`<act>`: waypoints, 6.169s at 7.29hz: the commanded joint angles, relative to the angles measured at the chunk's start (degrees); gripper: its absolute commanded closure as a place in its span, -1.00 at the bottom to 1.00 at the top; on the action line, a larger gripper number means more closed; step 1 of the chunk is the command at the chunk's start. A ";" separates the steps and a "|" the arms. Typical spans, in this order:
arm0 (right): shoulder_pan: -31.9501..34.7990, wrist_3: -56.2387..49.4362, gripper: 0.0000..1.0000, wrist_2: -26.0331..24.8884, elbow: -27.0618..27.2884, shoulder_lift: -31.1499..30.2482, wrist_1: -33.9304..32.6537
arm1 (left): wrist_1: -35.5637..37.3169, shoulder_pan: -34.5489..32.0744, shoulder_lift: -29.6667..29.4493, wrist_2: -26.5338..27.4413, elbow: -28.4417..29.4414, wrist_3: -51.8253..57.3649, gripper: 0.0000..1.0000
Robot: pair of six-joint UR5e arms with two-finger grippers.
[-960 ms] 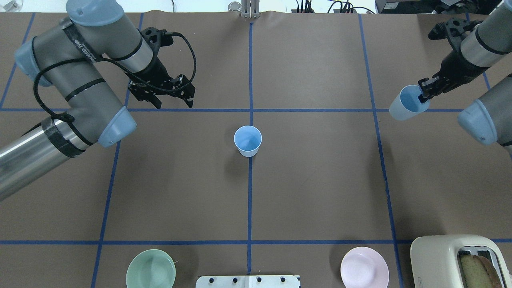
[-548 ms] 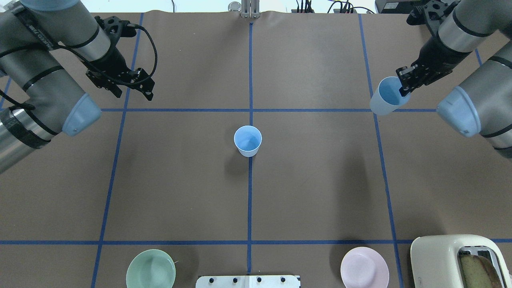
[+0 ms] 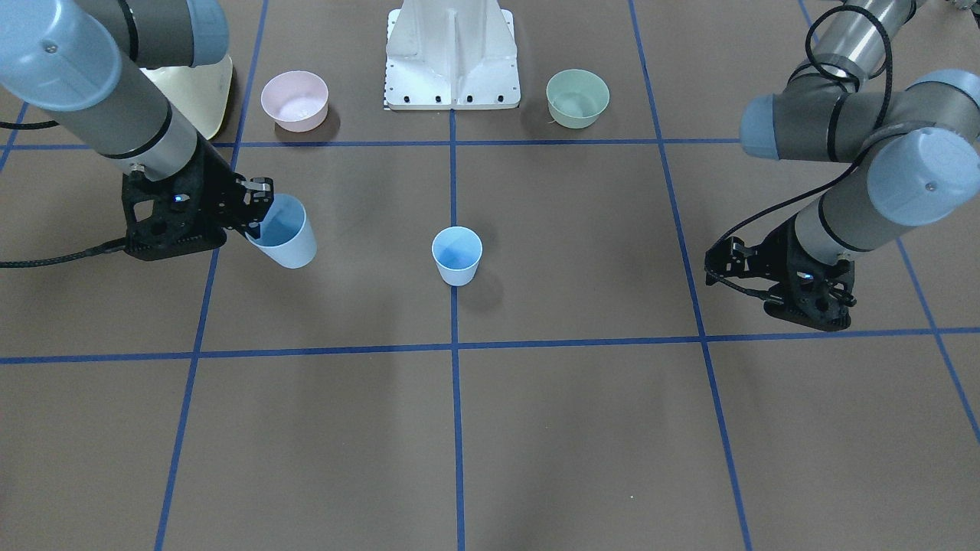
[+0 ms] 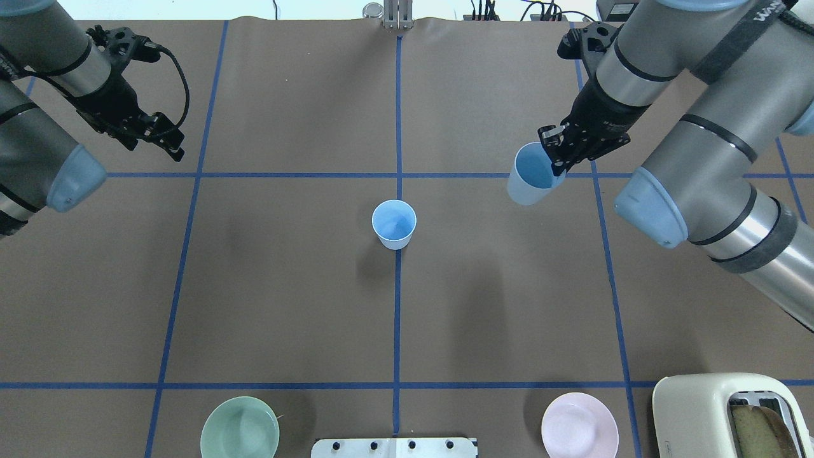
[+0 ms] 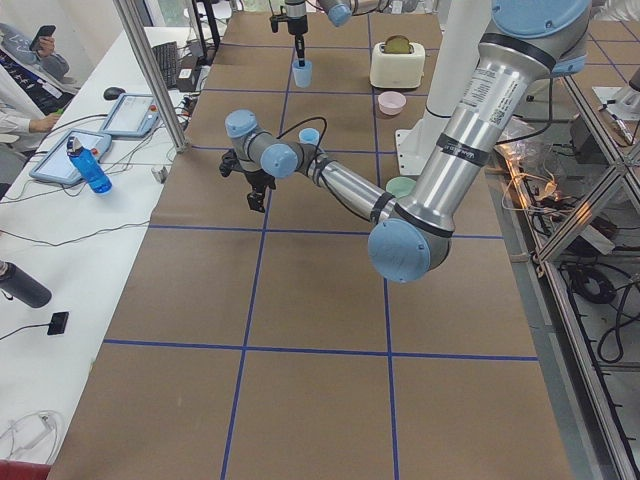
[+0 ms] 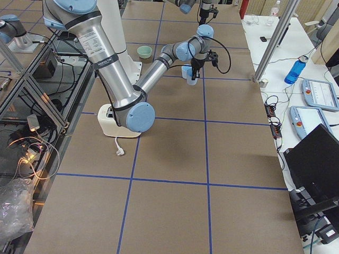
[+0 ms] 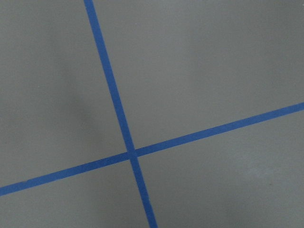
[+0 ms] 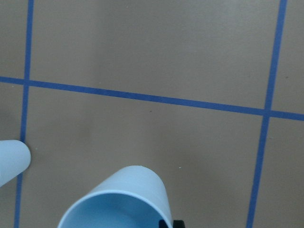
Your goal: Stack blue cups with both arms
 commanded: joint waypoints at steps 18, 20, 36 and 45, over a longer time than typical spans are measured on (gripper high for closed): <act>-12.73 14.18 1.00 -7.23 -17.11 18.01 6.74 | -0.71 -0.03 1.86 0.71 1.14 2.32 -0.96; -13.08 14.26 1.00 -7.31 -17.11 18.01 6.74 | -0.71 -0.03 1.86 0.71 1.14 2.32 -0.96; 10.44 -2.89 -1.00 -6.09 -9.20 -0.50 9.12 | 12.29 -21.69 5.18 -0.08 4.20 32.15 -0.96; 35.61 -31.70 -1.00 -2.30 -2.30 -26.00 -3.40 | 12.30 -29.74 15.21 -3.07 5.02 38.44 -0.97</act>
